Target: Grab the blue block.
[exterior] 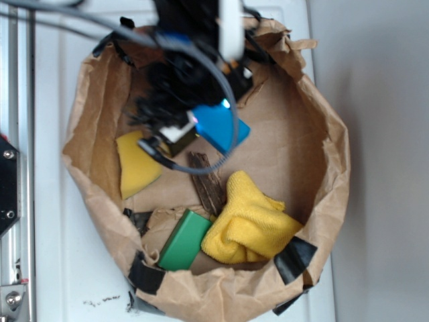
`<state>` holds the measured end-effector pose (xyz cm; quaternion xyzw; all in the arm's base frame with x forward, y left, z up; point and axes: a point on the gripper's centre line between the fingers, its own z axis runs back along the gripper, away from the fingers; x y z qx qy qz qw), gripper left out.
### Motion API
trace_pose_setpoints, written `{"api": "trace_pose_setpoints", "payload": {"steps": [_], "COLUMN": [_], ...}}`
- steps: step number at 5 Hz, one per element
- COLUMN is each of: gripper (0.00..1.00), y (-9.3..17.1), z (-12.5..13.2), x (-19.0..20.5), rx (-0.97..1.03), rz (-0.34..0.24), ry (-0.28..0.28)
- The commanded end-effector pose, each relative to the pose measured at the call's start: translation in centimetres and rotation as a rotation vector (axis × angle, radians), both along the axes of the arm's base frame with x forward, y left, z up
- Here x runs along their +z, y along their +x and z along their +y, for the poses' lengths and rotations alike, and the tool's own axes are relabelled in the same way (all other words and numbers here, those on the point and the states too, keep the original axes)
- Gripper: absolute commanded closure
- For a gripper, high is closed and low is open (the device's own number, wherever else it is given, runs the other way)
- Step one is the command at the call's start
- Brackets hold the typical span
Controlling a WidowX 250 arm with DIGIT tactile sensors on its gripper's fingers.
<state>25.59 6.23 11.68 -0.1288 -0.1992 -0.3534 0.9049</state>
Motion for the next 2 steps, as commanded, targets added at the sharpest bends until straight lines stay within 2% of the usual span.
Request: {"api": "trace_pose_setpoints", "payload": {"steps": [1,2], "gripper": [1.00,0.94], "y": [-2.3,-0.7], "z": [-2.0,-2.7], "x": [7.5,6.8], "rx": [0.091,0.081], "rz": [-0.067,-0.012], "ry": [-0.074,-0.001]}}
